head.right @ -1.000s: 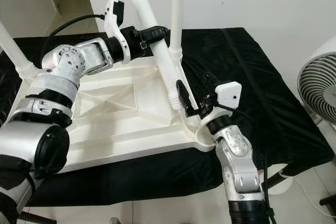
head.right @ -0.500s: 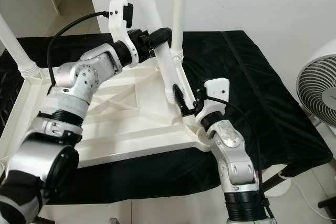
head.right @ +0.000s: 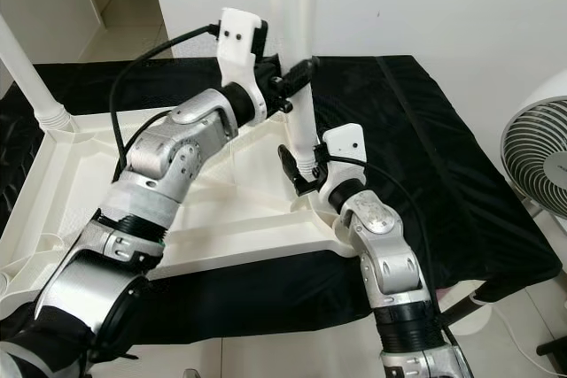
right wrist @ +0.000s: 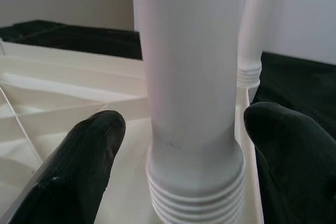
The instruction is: Building children table
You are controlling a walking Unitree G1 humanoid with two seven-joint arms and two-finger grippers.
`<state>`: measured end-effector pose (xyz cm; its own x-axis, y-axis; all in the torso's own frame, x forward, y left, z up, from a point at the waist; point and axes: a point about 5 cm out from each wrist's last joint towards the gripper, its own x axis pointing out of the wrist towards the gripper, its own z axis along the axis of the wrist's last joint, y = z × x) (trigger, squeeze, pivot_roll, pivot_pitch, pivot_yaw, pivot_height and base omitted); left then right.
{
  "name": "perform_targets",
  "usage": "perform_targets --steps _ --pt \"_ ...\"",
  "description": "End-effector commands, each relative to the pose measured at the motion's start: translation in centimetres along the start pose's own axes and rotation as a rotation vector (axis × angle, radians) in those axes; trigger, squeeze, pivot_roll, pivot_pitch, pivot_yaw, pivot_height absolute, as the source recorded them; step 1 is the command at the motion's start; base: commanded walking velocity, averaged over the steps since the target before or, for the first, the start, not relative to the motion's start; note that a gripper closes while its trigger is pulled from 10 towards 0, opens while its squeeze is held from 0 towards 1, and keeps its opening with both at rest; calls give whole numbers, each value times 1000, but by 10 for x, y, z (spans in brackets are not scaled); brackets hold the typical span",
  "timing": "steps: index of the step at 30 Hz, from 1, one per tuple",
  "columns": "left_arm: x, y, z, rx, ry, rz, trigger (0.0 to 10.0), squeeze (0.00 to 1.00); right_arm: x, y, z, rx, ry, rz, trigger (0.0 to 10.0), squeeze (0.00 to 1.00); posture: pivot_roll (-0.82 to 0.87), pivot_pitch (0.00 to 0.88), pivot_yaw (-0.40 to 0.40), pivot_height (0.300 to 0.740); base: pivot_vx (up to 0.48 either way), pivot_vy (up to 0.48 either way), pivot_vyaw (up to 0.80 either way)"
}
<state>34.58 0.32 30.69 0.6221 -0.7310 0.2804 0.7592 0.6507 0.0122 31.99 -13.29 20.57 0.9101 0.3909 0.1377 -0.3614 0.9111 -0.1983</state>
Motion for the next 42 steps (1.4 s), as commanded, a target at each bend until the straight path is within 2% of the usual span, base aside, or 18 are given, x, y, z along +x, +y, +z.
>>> perform_targets --steps 1,4,8,9,16,18,19,20,21,22,23,25,26,28,29,30,31,42 --pt "1 -8 4 47 -31 9 10000 0 4 1 -3 3 27 -5 10000 0 -23 34 37 740 0 0 0" --pt "1 -17 3 77 -33 -7 10000 0 10 -2 -2 -4 37 -21 10000 0 -22 30 33 740 0 0 0" --pt "1 -21 2 93 -36 -12 10000 0 13 -3 0 -3 39 -30 10000 0 -21 30 32 740 0 0 0" --pt "2 -25 1 99 -38 -19 10000 0 20 -4 6 -7 30 -38 10000 0 -19 27 26 740 0 0 0" --pt "1 -28 2 103 -42 -18 10000 0 24 -3 10 -21 17 -31 10000 0 -18 26 23 740 0 0 0" --pt "1 -29 1 109 -44 -21 10000 0 24 -3 11 -27 19 -25 8431 0 -20 25 22 740 0 0 0" --pt "1 -29 1 109 -44 -21 10000 0 24 -3 11 -27 19 -25 8431 0 -20 25 22 740 0 0 0" --pt "1 -30 2 112 -44 -22 10000 0 25 -4 10 -28 23 -25 7059 0 -20 25 22 740 0 0 0" --pt "1 -30 2 112 -44 -22 10000 0 25 -4 10 -28 23 -25 7059 0 -20 25 22 740 0 0 0" --pt "1 -30 2 113 -44 -20 10000 0 25 -4 10 -32 26 -24 7961 0 -20 25 22 740 0 0 0" --pt "1 -30 1 114 -45 -20 10000 0 24 -4 9 -35 29 -22 6627 0 -24 22 23 740 0 0 0" --pt "1 -30 1 114 -45 -20 10000 0 24 -4 9 -35 29 -22 6627 0 -24 22 23 740 0 0 0" --pt "1 -30 1 115 -45 -19 10000 0 24 -3 9 -38 30 -20 4980 0 -24 22 23 740 0 0 0" --pt "1 -30 2 117 -45 -18 10000 0 23 -3 8 -43 32 -18 5294 0 -24 22 23 740 0 0 0" --pt "1 -30 2 118 -46 -19 10000 0 22 -3 8 -47 34 -15 4431 0 -27 20 23 740 0 0 0" --pt "1 -31 2 117 -47 -21 10000 0 22 -3 8 -50 35 -12 3059 0 -27 20 23 740 0 0 0" --pt "1 -32 2 119 -48 -25 10000 0 21 -3 8 -52 36 -11 0 0 -30 19 24 740 0 0 0" --pt "1 -39 4 127 -62 -48 10000 0 19 -8 3 -41 57 -66 0 0 -32 9 23 740 0 0 0"
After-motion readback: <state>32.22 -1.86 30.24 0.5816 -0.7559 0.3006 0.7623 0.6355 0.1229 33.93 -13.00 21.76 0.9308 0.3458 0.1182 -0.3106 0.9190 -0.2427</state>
